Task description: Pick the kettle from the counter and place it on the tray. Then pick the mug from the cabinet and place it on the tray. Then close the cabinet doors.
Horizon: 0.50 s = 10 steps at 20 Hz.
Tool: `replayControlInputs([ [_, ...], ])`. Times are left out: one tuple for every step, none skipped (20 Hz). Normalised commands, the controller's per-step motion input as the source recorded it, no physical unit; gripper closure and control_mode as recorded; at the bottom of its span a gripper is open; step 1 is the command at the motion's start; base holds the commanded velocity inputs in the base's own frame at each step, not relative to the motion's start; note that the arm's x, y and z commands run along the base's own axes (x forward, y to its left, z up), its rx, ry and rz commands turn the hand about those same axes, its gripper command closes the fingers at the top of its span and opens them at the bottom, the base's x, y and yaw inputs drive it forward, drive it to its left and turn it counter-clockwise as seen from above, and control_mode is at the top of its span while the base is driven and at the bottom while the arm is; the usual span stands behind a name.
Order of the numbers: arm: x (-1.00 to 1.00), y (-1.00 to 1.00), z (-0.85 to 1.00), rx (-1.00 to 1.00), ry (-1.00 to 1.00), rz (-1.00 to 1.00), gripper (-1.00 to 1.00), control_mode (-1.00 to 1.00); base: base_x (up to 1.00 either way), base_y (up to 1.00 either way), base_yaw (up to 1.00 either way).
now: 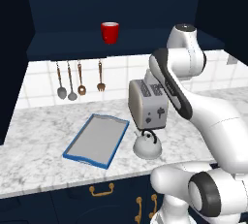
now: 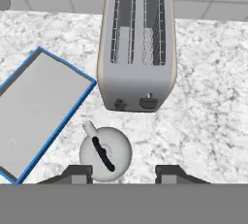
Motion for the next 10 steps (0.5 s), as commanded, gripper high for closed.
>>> replayControlInputs([
  [-0.04,0.0,0.0,0.0,0.0,0.0,-1.0,-1.0,0.0,0.0,0.0],
  [-0.11,0.0,0.0,0.0,-0.02,0.0,-1.0,-1.0,0.0,0.0,0.0],
  [-0.28,0.03,0.0,0.0,-0.09,0.0,-1.0,-1.0,0.0,0.0,0.0],
  [-0.59,0.06,0.0,-0.02,-0.23,0.01,-1.0,-1.0,0.0,0.0,0.0],
  [-0.82,0.11,0.0,-0.08,-0.49,0.0,-1.0,-1.0,0.0,0.0,0.0],
  [-1.0,0.2,0.0,-0.06,-0.69,0.0,-1.0,-1.0,0.0,0.0,0.0],
  [-1.0,0.27,0.0,0.0,-0.73,0.0,-1.0,-1.0,0.0,0.0,0.0],
  [-1.0,0.1,0.0,0.0,-0.84,0.0,-1.0,-1.0,0.0,0.0,0.0],
  [-0.96,0.13,0.06,0.0,-0.7,0.0,-1.0,-1.0,0.0,0.0,0.0],
  [-0.74,0.27,0.27,0.0,-0.56,0.0,-1.0,-1.0,0.0,0.0,0.0],
])
